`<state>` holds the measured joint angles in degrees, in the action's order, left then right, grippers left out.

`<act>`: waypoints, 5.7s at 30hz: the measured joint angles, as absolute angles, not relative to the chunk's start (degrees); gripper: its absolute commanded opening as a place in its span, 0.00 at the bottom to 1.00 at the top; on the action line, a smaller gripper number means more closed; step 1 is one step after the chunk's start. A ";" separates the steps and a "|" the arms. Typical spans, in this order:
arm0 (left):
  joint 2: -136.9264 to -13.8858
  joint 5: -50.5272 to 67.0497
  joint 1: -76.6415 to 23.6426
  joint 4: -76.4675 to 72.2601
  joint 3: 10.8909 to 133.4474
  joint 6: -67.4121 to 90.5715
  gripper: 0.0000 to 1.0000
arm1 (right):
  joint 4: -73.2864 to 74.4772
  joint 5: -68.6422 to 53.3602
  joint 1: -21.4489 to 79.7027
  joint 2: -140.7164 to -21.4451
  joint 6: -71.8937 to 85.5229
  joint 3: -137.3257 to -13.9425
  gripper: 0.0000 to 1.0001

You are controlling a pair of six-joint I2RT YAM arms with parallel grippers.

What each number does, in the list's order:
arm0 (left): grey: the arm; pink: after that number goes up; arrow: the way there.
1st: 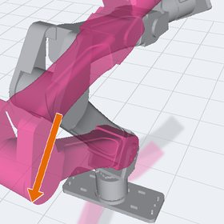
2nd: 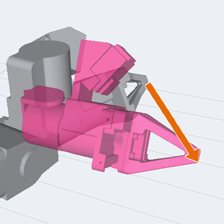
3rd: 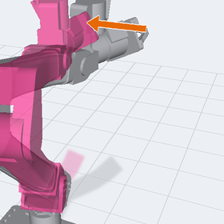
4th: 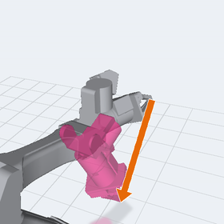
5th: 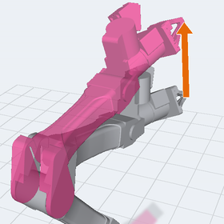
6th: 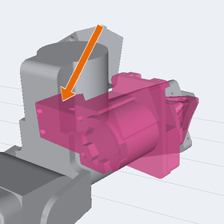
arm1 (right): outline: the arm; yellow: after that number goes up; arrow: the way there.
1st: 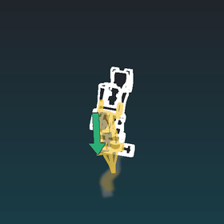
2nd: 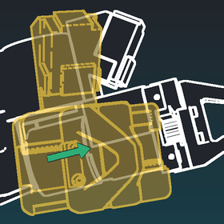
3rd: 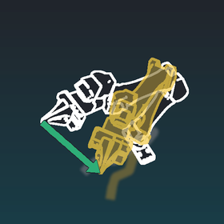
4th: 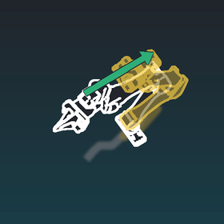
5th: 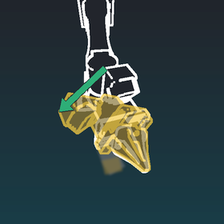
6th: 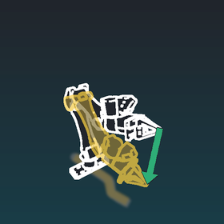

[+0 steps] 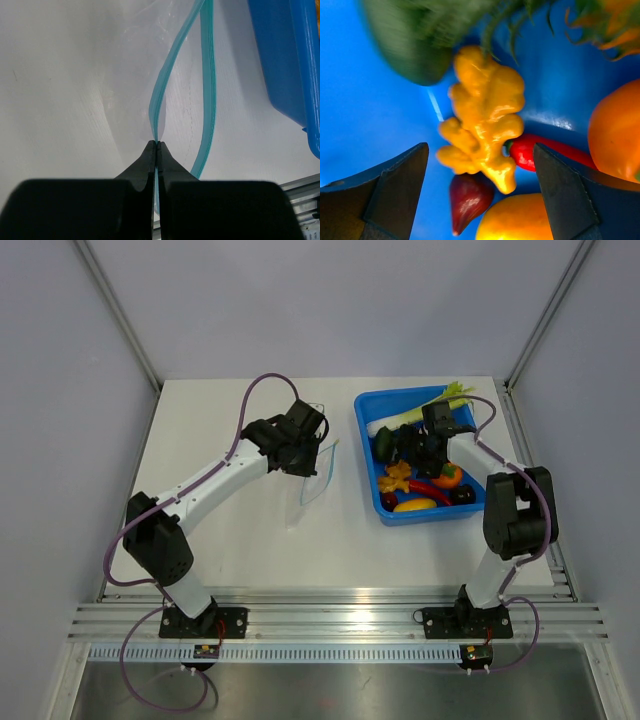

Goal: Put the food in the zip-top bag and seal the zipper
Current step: Pick up the fake vegetable from the bin, then place the fake vegetable in the zipper food storage bag.

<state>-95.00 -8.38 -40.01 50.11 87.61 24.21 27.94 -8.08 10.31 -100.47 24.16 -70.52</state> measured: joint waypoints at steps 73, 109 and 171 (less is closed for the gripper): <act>-99.50 1.37 -42.74 38.15 92.09 41.67 0.00 | 34.79 -6.55 26.02 -80.34 39.18 -76.60 0.00; -99.48 3.36 -42.74 34.57 90.15 43.31 0.00 | 36.40 2.72 30.09 -89.89 40.05 -76.88 0.01; -95.83 9.13 -42.30 23.83 83.72 40.51 0.00 | 40.01 7.64 32.25 -79.77 39.68 -76.07 0.60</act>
<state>-95.83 9.13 -42.30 23.83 83.72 40.51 40.01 7.64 32.25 -79.77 39.68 -76.07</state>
